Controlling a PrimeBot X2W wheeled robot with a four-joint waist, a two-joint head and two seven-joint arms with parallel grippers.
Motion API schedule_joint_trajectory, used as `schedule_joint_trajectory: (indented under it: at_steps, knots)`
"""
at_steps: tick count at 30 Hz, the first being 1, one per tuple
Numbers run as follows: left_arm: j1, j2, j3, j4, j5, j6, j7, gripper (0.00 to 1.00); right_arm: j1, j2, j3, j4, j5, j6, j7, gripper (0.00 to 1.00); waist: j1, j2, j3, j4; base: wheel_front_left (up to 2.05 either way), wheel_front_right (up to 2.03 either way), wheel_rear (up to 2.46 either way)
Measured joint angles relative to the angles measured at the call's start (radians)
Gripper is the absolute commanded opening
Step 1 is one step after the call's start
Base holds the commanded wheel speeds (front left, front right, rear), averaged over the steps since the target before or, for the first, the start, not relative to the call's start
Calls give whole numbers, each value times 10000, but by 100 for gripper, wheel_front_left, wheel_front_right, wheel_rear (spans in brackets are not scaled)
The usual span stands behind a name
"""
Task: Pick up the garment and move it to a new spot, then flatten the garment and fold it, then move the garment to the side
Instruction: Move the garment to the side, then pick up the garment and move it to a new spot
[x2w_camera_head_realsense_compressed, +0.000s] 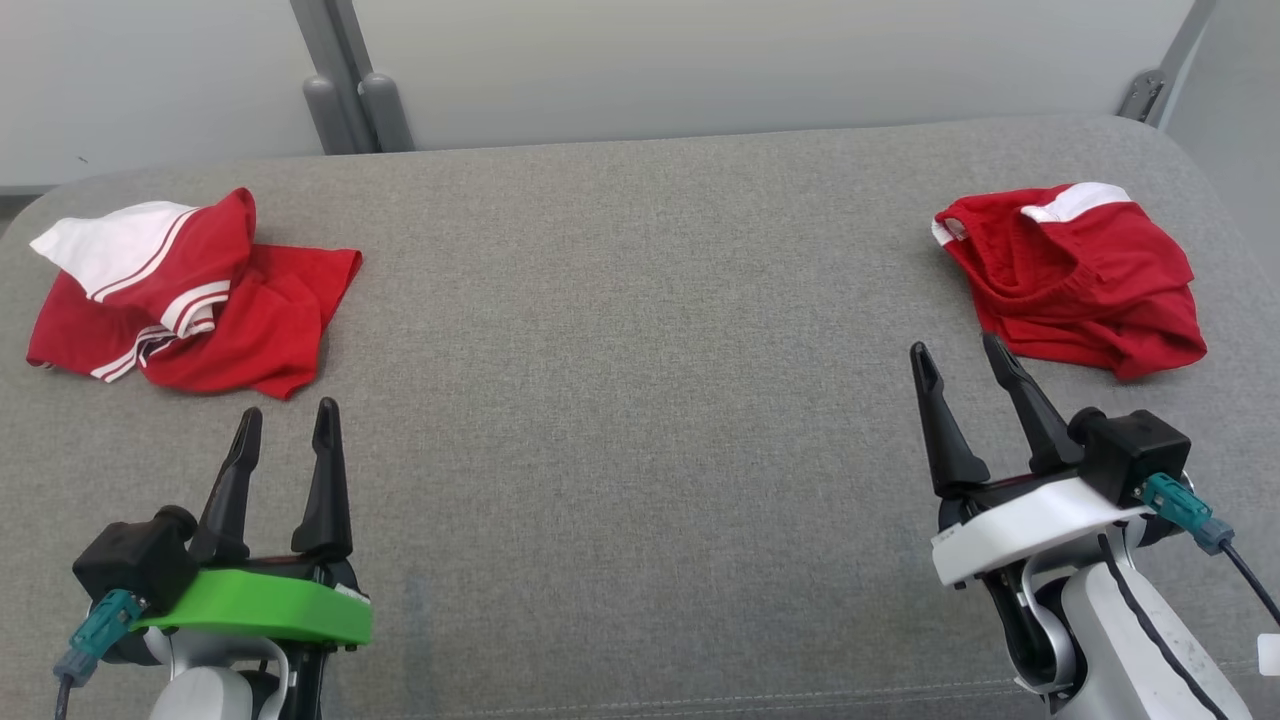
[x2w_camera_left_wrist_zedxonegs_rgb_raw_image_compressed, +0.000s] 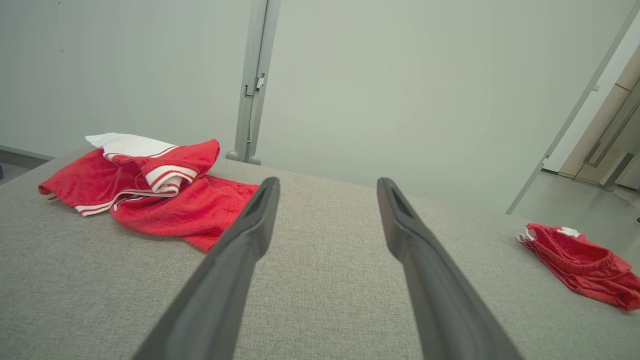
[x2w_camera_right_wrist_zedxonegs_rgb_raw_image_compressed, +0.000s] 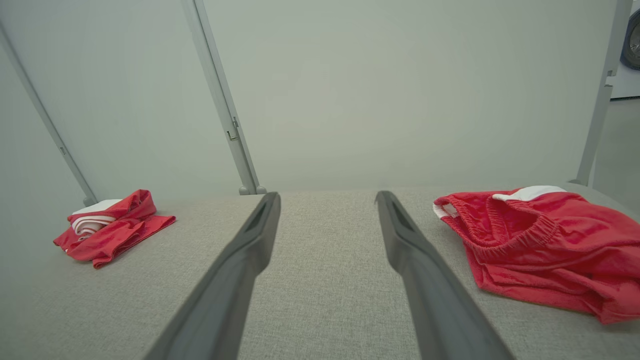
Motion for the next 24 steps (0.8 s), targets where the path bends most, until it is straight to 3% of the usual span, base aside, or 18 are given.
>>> schedule_joint_trajectory:
  at_steps: [14,24]
  knots:
    - [2,-109,36,21,71,-2,0,100,610,125,-84,-514,-290,-6,0,100,0,0,4,83,0,0,0]
    - [-15,-182,33,12,88,-10,0,100,718,77,-184,-965,-456,104,-2,100,0,0,226,541,0,0,0]
